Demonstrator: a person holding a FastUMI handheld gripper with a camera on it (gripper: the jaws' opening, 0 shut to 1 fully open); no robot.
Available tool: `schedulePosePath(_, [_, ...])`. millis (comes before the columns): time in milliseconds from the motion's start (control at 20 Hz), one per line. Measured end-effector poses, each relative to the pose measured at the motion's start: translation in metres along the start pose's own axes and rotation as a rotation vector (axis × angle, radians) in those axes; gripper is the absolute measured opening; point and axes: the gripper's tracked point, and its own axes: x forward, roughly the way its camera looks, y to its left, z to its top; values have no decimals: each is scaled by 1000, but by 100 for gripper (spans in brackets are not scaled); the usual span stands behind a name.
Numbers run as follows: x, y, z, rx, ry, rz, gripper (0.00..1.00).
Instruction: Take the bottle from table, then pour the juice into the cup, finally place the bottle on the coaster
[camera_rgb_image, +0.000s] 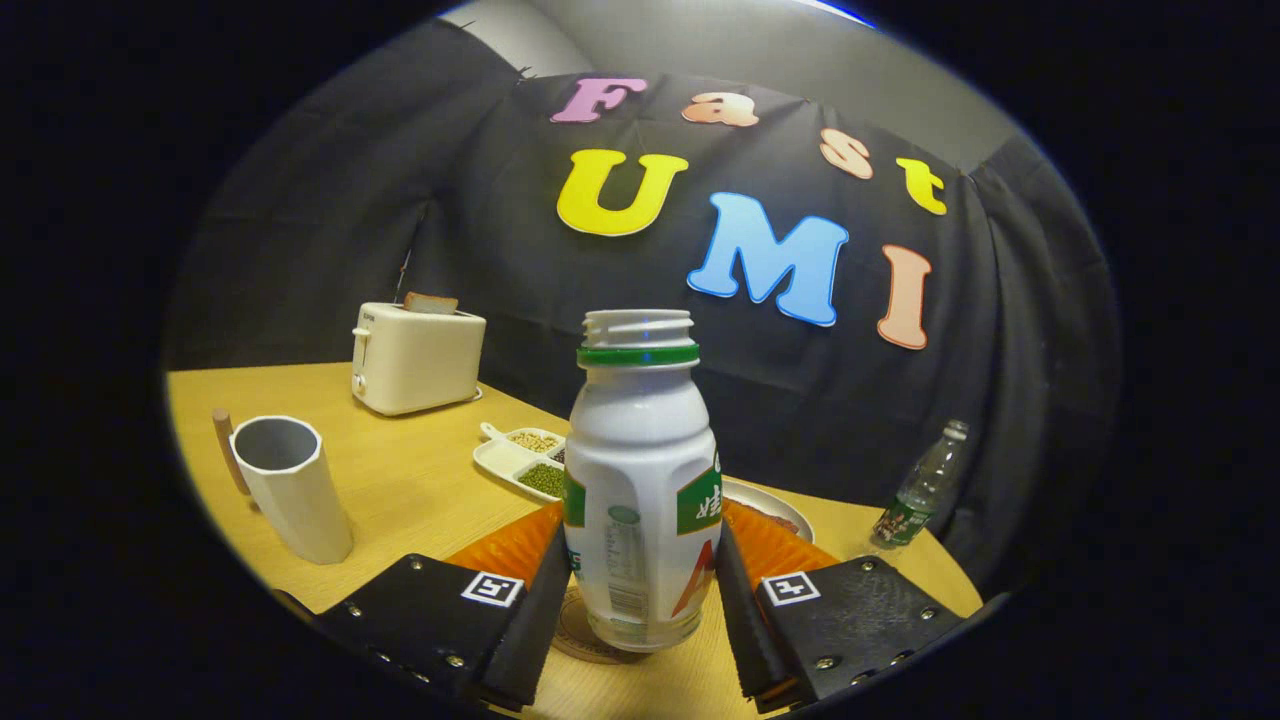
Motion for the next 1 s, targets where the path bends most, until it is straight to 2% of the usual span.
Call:
schedulePosePath(250, [11,0,-8,101,3,24,72])
schedulePosePath(750, [24,3,-28,176,19,30,72])
schedulePosePath(1000, [29,4,-31,169,1,17,73])
